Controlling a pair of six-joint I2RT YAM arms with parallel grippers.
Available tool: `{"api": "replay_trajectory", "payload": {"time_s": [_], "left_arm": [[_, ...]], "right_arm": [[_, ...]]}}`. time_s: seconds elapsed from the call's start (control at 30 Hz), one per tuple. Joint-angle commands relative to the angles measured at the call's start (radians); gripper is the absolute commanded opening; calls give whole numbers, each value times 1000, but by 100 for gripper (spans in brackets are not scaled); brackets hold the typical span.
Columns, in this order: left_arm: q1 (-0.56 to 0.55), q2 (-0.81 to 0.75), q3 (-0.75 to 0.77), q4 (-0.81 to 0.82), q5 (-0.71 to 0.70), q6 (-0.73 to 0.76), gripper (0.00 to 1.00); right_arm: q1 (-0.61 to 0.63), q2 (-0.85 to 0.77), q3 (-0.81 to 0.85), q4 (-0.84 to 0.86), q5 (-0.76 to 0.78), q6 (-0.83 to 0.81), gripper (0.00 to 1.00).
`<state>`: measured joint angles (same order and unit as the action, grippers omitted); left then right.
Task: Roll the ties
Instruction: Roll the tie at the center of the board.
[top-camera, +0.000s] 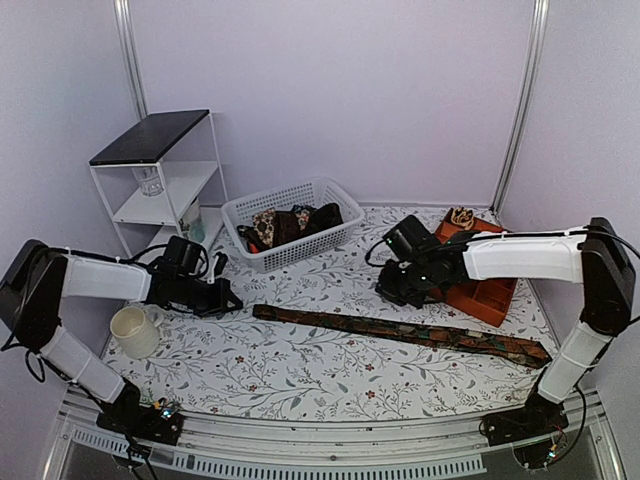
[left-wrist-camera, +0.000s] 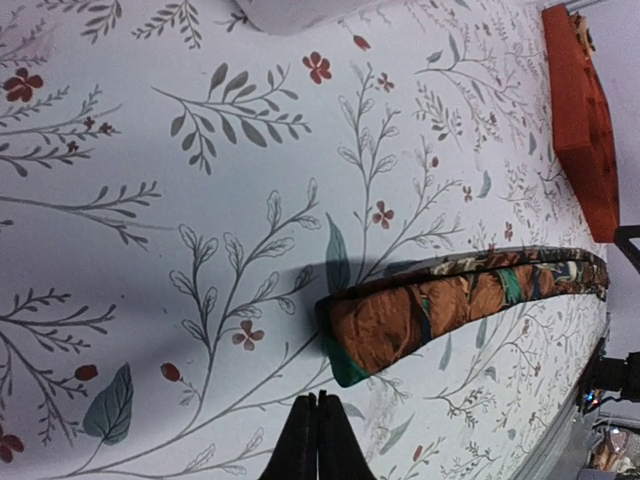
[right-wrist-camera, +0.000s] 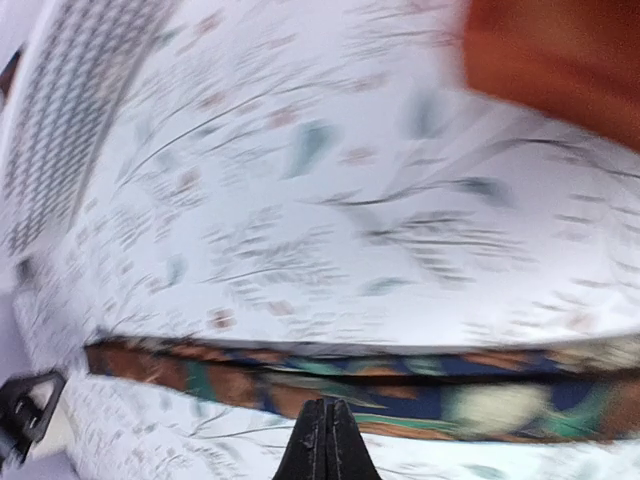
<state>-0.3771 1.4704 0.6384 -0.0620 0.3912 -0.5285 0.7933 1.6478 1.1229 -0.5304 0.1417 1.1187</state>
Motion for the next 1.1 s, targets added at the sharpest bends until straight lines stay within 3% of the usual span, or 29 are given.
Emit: {"api": "replay_trajectory", "payload": {"time_s": [0.0,0.17,0.33,1.07], "left_arm": [[-15,59,-8,73,-50,12,1],[-17,125,1,91,-59,19,0],[-20,143,-11,120,-23,14,0],[-22,182,-32,184,81,-1,0]], "right_arm": [[43,139,62,432,-211,-162,0],[105,347,292,512,-310,-231,0],[134,486,411,576,-401,-225,0],[165,688,485,552,-461,-177,0]]}}
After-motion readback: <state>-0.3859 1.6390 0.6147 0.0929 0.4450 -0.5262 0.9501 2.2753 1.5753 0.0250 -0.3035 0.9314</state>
